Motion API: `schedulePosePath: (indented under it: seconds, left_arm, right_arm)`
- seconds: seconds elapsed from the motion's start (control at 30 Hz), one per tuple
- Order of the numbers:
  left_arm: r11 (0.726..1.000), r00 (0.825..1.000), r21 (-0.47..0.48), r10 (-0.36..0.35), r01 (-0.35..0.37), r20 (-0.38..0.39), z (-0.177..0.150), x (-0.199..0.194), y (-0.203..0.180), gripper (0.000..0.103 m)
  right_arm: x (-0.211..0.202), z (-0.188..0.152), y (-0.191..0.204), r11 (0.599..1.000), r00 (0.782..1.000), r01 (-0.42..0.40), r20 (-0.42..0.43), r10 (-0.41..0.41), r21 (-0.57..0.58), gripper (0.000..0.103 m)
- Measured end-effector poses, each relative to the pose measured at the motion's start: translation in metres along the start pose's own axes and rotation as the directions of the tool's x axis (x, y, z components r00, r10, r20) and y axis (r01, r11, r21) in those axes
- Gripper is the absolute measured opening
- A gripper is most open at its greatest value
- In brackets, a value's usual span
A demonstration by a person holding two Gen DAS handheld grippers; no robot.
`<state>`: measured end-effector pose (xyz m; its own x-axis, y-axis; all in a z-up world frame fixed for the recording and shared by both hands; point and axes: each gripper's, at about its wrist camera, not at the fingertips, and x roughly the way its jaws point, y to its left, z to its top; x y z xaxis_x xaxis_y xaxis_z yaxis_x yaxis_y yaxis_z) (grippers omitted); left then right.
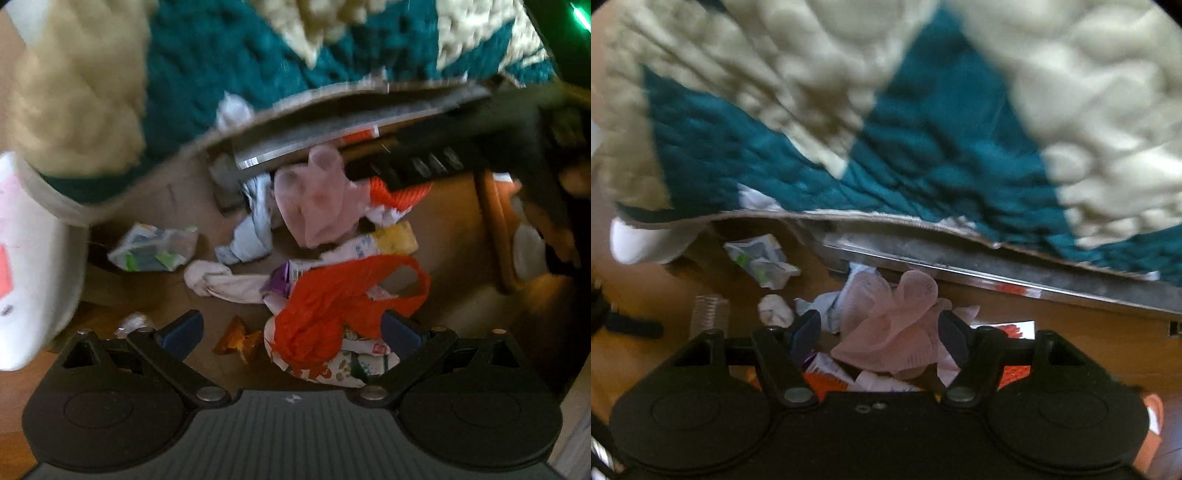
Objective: Collect trash
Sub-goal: 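Lower the left tool onto the red plastic bag while the right tool grasps the pink mesh net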
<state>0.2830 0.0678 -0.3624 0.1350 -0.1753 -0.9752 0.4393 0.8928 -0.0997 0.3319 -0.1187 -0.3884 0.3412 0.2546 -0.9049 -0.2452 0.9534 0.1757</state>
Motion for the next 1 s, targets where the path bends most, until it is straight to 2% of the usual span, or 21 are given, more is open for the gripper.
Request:
schedulePosePath:
  seconds: [0.2, 0.5, 0.7, 0.77, 0.87, 0.93, 1.0]
  left_arm:
    - [0.999, 0.999, 0.013, -0.040, 0.040, -0.025, -0.019, 0.051, -0.001, 0.103]
    - [0.998, 0.998, 0.036, -0.060, 0.060, 0.003, -0.029, 0.091, -0.013, 0.101]
    - [0.997, 0.998, 0.039, -0.067, 0.066, 0.007, -0.028, 0.106, -0.016, 0.077]
    - [0.997, 0.998, 0.034, -0.064, 0.064, 0.002, -0.027, 0.109, -0.017, 0.062]
    - [0.998, 0.998, 0.023, -0.066, 0.066, -0.002, -0.027, 0.111, -0.017, 0.048]
    - [0.997, 0.997, 0.013, -0.071, 0.071, -0.003, -0.027, 0.110, -0.015, 0.045]
    - [0.997, 0.997, 0.008, -0.077, 0.077, 0.003, -0.027, 0.109, -0.014, 0.035]
  right_arm:
    - [0.052, 0.001, -0.002, 0.999, 0.997, 0.038, -0.062, -0.036, 0.038, 0.070]
    - [0.100, -0.002, 0.000, 0.996, 0.989, 0.077, -0.127, -0.071, 0.041, 0.070]
    - [0.120, -0.003, -0.002, 0.996, 0.982, 0.076, -0.176, -0.067, 0.044, 0.067]
    - [0.120, -0.005, -0.002, 0.996, 0.982, 0.080, -0.173, -0.072, 0.036, 0.067]
    - [0.121, -0.005, -0.001, 0.996, 0.981, 0.087, -0.175, -0.083, 0.017, 0.065]
    - [0.119, -0.006, 0.001, 0.997, 0.982, 0.080, -0.170, -0.080, -0.006, 0.064]
    - [0.117, -0.006, 0.004, 0.997, 0.983, 0.079, -0.165, -0.082, -0.022, 0.064]
